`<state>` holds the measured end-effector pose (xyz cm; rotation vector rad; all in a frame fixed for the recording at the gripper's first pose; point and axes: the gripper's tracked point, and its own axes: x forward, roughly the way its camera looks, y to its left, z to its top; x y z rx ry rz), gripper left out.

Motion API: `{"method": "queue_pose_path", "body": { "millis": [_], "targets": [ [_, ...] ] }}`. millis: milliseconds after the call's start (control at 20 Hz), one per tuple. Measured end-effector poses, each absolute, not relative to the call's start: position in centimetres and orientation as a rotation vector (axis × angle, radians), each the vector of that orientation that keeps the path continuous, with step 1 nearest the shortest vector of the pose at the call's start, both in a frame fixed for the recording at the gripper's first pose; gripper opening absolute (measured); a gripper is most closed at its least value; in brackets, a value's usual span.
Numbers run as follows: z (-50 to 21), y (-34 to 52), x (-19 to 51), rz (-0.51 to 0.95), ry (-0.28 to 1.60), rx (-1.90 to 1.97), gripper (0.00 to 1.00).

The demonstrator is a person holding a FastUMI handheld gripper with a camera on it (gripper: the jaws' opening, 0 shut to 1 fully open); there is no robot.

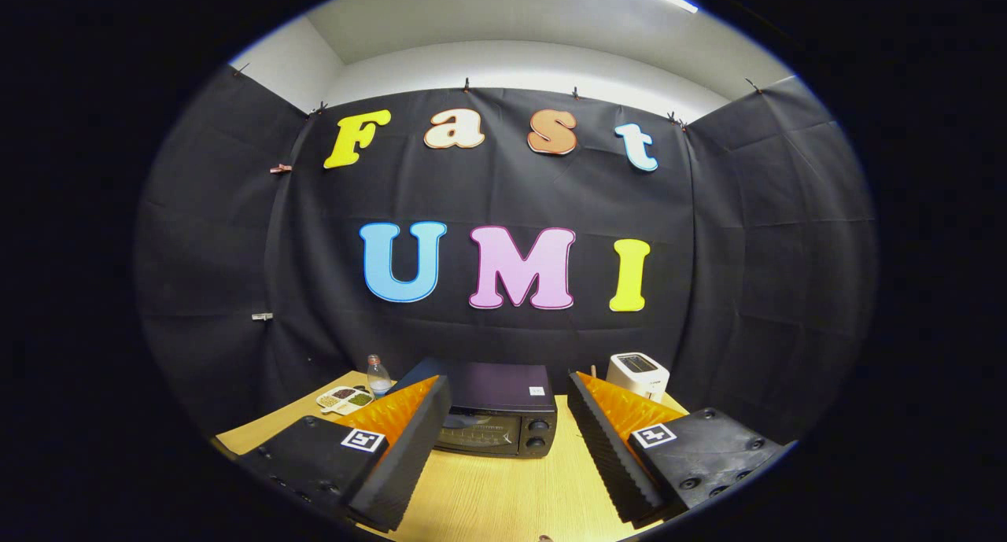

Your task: Open the toaster oven, put the food inside, and close the toaster oven door.

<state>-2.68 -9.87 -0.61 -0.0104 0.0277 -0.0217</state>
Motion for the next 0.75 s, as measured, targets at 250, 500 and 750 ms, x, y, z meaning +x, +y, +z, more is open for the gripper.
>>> {"method": "queue_pose_path", "body": {
  "millis": [250,500,750],
  "targets": [
    [-0.8,-9.6,-2.2,-0.023,0.031,-0.008,0.98],
    [-0.8,-9.6,-1.7,-0.024,0.031,-0.007,0.98],
    [-1.1,-9.6,-1.2,-0.024,0.034,-0.009,0.98]
  ]
}}
